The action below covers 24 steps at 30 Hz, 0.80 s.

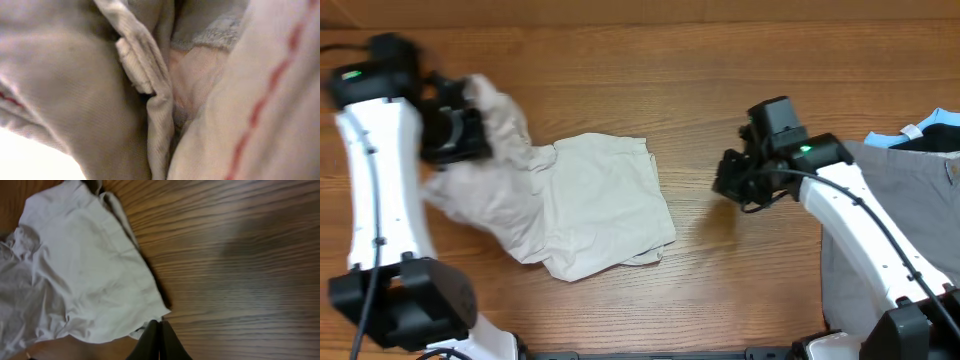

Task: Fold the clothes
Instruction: 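Lift the left end with the left gripper and fold it toward the right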

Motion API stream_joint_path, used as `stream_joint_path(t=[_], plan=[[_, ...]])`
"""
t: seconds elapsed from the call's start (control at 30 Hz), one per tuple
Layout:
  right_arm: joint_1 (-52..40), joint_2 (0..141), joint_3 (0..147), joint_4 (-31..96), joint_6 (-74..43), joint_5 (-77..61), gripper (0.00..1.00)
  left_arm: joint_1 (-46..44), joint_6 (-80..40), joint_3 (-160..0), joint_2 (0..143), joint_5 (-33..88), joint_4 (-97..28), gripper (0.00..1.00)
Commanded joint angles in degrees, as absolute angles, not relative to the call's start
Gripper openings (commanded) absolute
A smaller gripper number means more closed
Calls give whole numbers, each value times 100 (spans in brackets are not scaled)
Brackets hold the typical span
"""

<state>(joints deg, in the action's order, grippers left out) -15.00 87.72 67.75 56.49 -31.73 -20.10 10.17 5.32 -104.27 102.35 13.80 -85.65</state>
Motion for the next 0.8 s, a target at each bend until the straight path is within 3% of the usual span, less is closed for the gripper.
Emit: stream_joint_path(t=[0.0,0.13,0.37,0.57,0.77], plan=[[-1103,8720,6910,5828,-2917,-1933,4,-19,-591,-10560,10116,803,-8554,5],[-694,8720,6910,6108,-2639,-1931,4,-1280,-1564,-10556,10160,360,-8213,7],[-489,8720,6908,6252,-2403,-1933,4,-2904,-2414,-10554,10715,-1271,-8219,19],[-489,8720,6908,6250,-2241,-1929,4,-3046,-2497,-10554,11483,-895,-8246,13],[-489,8720,6908,6252,-2241,-1929,4,-3046,-3212,-10554,12119,-281,-7870,15]])
